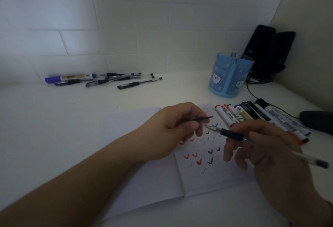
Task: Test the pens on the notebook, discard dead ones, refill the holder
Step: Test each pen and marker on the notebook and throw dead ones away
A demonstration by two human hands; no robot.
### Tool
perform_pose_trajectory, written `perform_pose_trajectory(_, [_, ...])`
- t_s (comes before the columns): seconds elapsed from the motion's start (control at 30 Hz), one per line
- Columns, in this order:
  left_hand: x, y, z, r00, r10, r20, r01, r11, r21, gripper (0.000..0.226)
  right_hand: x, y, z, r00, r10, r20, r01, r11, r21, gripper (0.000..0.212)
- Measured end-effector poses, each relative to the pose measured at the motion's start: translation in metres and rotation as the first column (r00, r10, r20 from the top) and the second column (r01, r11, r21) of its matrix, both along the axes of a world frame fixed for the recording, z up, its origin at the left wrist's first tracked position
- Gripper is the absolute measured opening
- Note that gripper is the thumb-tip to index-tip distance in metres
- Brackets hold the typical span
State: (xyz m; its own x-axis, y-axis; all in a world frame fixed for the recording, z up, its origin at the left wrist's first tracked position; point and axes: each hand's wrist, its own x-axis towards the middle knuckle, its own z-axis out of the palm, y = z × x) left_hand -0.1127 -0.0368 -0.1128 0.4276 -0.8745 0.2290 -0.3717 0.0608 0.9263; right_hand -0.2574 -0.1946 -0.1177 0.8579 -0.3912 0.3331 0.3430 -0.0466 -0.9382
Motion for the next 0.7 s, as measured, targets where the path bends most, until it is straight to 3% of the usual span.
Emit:
perform_pose_trajectory(0.17, [0.002,0.000,0.001,0.996,0.042,0.080,-0.044,0.999,0.023,0.018,0.000,0.003,0.000,0.999,-0.037,0.015,0.037,0.999,0.024,0.019])
perform_pose_trajectory(0.4, [-0.004,0.001,0.003,0.976,-0.096,0.196,0.088,0.995,0.051,0.020,0.001,0.006,-0.003,1.000,0.026,0.010,-0.026,0.999,0.032,0.010])
perform_pose_trajectory(0.53, [-0.010,0.001,-0.001,0.991,-0.136,-0.006,0.135,0.989,-0.056,0.024,0.000,0.011,-0.007,0.998,0.033,0.044,-0.026,0.986,-0.166,0.032])
perform_pose_trajectory(0.6, [-0.012,0.002,-0.002,0.979,-0.188,-0.078,0.178,0.977,-0.122,0.025,-0.003,0.015,-0.008,0.996,0.041,0.083,-0.019,0.967,-0.253,0.028])
perform_pose_trajectory(0.7, [-0.010,0.003,-0.003,0.979,-0.196,-0.060,0.186,0.972,-0.144,0.025,0.000,0.023,-0.005,0.986,0.099,0.134,-0.044,0.930,-0.366,0.017])
